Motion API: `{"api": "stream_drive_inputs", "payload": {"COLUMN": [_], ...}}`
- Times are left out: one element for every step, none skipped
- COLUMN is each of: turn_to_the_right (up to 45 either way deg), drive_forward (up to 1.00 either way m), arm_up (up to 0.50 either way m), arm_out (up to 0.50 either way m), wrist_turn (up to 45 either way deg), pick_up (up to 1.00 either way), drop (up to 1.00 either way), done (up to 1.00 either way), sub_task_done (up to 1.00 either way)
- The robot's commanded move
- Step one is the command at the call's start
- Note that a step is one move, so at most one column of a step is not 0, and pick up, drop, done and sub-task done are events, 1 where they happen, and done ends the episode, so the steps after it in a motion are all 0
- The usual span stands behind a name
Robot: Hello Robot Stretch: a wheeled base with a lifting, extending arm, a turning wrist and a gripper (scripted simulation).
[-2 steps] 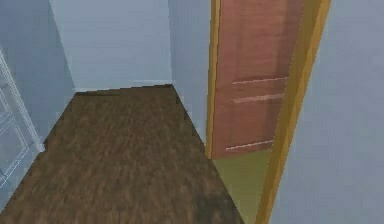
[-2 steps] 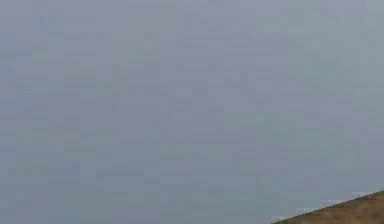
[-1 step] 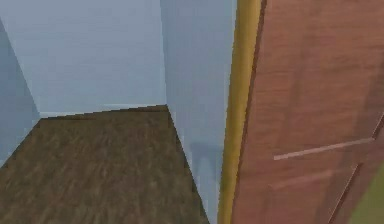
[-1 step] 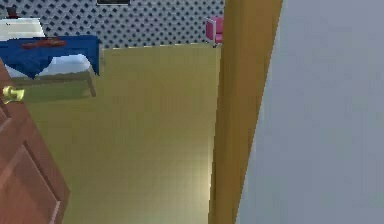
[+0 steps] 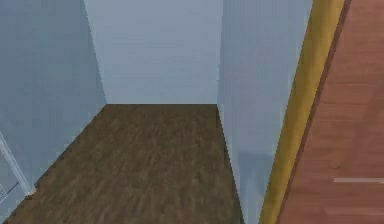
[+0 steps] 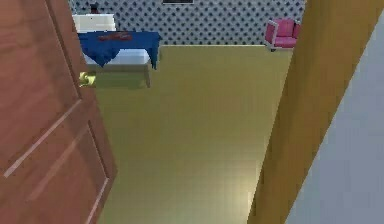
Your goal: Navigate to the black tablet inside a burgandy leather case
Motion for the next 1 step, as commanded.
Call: {"api": "stream_drive_inputs", "payload": {"turn_to_the_right": [0.0], "drive_forward": [0.10], "arm_up": [0.00], "arm_out": [0.00], "wrist_turn": [0.0], "pick_up": [0.00], "drop": [0.00], "done": [0.00], "sub_task_done": [0.00]}}
